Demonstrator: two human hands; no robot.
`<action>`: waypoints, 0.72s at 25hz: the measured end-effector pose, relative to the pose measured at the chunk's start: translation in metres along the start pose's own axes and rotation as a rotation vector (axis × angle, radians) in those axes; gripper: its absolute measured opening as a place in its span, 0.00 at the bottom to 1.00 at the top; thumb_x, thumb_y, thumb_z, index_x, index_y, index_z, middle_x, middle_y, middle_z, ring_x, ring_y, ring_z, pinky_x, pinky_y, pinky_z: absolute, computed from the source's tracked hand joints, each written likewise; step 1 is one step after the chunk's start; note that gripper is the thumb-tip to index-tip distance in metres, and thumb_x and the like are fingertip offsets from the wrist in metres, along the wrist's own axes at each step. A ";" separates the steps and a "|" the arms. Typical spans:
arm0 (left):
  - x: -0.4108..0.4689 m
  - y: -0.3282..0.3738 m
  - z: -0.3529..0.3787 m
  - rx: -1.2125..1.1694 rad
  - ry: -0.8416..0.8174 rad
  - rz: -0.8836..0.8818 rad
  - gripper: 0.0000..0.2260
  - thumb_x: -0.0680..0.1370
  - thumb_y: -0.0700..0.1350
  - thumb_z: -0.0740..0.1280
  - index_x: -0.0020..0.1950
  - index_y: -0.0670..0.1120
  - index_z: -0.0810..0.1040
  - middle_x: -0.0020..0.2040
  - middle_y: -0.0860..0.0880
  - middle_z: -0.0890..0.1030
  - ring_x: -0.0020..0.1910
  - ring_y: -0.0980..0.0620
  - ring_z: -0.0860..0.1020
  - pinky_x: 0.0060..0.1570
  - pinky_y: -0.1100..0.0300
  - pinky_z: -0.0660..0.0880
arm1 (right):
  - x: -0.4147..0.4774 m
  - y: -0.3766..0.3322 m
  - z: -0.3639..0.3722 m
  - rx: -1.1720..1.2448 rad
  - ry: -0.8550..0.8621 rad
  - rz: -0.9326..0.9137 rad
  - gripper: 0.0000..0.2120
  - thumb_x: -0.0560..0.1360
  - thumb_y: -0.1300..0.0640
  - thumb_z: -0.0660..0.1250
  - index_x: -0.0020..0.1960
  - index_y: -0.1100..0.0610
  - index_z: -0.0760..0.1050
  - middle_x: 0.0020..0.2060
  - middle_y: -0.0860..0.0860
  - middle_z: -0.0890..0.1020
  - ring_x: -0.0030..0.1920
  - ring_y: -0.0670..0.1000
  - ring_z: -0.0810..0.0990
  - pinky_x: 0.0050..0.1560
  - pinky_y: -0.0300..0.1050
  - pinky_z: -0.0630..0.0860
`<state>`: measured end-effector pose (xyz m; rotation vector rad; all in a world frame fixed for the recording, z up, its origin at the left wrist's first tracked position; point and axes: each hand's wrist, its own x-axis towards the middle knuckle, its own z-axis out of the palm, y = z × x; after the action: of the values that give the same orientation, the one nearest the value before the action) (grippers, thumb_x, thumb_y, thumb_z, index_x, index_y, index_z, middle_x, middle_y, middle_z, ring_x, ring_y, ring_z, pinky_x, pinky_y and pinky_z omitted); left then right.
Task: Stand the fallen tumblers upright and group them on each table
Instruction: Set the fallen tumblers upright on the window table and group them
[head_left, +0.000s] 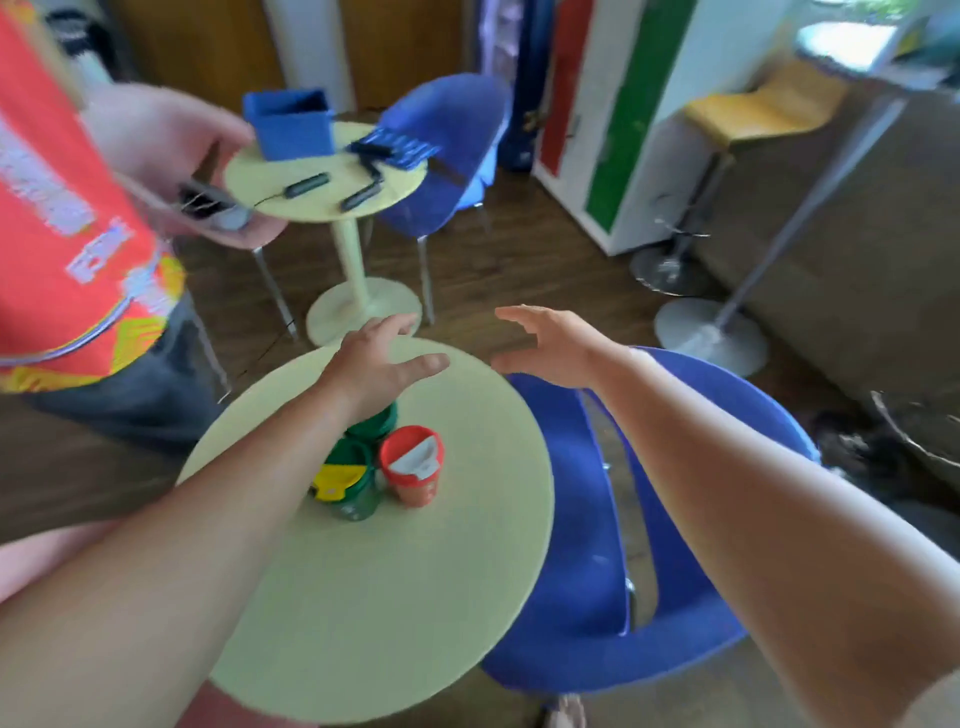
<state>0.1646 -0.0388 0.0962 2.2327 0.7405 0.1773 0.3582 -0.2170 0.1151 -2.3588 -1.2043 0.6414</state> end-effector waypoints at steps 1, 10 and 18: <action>0.006 0.030 0.013 0.004 -0.034 0.072 0.47 0.62 0.73 0.65 0.77 0.52 0.71 0.75 0.50 0.75 0.74 0.47 0.72 0.72 0.50 0.68 | -0.026 0.016 -0.017 0.043 0.069 0.046 0.40 0.72 0.40 0.76 0.80 0.42 0.65 0.77 0.50 0.73 0.76 0.52 0.71 0.73 0.47 0.69; -0.003 0.333 0.210 -0.016 -0.362 0.611 0.45 0.63 0.73 0.67 0.76 0.53 0.72 0.73 0.50 0.76 0.74 0.45 0.71 0.74 0.44 0.68 | -0.311 0.207 -0.155 0.197 0.601 0.431 0.38 0.70 0.40 0.77 0.78 0.45 0.70 0.71 0.49 0.79 0.71 0.50 0.77 0.69 0.43 0.72; -0.094 0.573 0.402 -0.112 -0.552 0.913 0.44 0.64 0.73 0.68 0.76 0.54 0.73 0.72 0.52 0.76 0.73 0.50 0.72 0.74 0.48 0.68 | -0.569 0.344 -0.248 0.163 0.832 0.670 0.38 0.71 0.39 0.76 0.77 0.43 0.69 0.73 0.48 0.77 0.72 0.50 0.76 0.73 0.48 0.70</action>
<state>0.4855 -0.6535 0.2294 2.1959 -0.5894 0.0271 0.4223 -0.9117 0.2466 -2.4438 -0.0030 -0.1001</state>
